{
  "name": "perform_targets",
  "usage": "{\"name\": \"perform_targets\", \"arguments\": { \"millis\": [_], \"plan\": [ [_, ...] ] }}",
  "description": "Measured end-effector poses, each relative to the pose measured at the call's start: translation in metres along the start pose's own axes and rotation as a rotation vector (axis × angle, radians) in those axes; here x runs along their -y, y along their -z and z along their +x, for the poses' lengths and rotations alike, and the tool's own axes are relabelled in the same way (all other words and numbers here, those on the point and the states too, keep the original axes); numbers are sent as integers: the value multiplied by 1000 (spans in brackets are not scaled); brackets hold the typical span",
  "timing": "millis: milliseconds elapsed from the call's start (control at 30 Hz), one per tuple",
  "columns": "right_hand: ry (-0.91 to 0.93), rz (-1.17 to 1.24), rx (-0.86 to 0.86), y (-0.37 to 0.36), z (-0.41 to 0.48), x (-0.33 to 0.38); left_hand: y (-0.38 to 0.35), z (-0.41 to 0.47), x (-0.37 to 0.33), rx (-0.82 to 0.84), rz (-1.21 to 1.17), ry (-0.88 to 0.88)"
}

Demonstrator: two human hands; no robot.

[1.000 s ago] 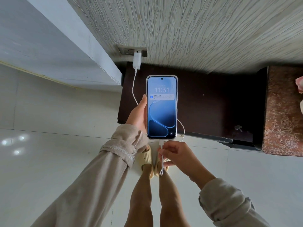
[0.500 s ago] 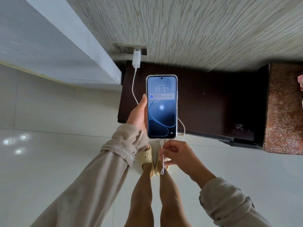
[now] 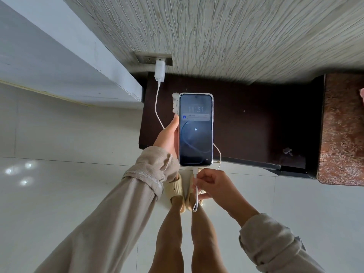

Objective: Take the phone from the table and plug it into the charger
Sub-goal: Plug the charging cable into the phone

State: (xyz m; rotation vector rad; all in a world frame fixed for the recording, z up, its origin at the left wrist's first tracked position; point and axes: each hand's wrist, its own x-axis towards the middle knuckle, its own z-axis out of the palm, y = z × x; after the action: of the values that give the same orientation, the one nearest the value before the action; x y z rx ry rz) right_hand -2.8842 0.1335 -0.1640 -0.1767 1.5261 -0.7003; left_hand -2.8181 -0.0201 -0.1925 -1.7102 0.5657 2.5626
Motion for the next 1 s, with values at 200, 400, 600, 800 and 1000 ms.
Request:
{"name": "perform_targets", "arguments": {
  "millis": [200, 400, 600, 800, 1000],
  "plan": [
    [-62, 39, -44, 16, 23, -21, -12, 39, 16, -189, 5, 153],
    [-161, 160, -139, 32, 58, -48, -8, 109, 51, -345, 99, 190],
    [-212, 221, -195, 27, 94, -70, 4, 156, 64, -368, 121, 203],
    [-230, 239, -194, 22, 114, -79, 6, 165, 61, -362, 152, 197],
    [-269, 138, -224, 18, 127, -92, 6, 166, 59, -374, 235, 201]
  ]
}}
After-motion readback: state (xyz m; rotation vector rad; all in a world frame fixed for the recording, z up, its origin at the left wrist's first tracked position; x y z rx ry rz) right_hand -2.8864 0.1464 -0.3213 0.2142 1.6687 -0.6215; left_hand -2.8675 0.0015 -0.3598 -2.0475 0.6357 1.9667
